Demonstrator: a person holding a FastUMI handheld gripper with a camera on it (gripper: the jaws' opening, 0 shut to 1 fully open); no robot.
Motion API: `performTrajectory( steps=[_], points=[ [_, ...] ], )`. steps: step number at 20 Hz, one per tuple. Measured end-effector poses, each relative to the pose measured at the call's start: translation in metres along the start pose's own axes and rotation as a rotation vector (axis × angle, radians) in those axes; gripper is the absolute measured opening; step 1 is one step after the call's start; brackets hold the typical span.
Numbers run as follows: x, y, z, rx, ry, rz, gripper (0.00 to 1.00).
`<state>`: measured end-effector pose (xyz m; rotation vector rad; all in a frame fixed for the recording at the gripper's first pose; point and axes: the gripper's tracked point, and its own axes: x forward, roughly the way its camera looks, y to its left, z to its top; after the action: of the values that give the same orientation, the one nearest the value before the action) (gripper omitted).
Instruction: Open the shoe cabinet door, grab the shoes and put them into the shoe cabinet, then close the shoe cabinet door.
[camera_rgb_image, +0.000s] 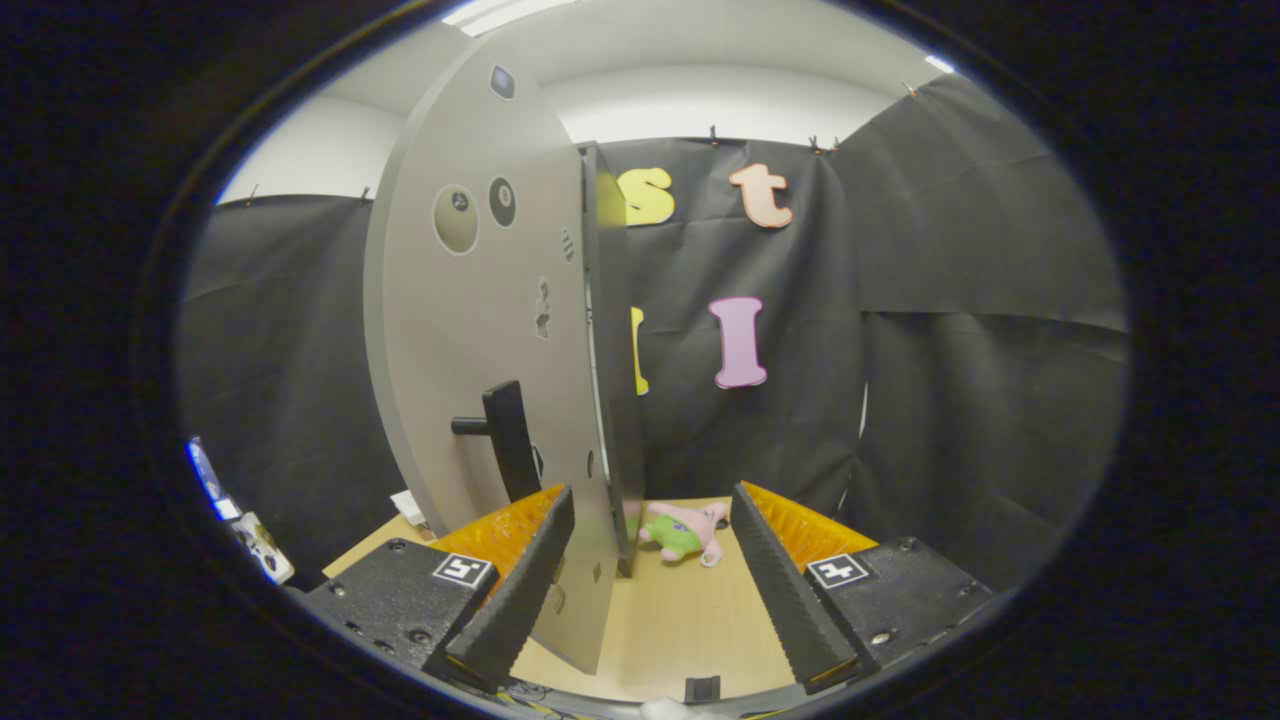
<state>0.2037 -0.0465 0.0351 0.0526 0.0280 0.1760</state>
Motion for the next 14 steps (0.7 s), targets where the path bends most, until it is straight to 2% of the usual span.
performTrajectory(
  steps=[4,6,14],
  points=[
    [0.006,0.014,-0.001,-0.023,0.003,0.062,0.98],
    [0.005,0.018,0.0,-0.022,0.007,0.058,0.95],
    [0.006,0.078,-0.004,-0.019,0.009,0.05,0.94]
  ],
)
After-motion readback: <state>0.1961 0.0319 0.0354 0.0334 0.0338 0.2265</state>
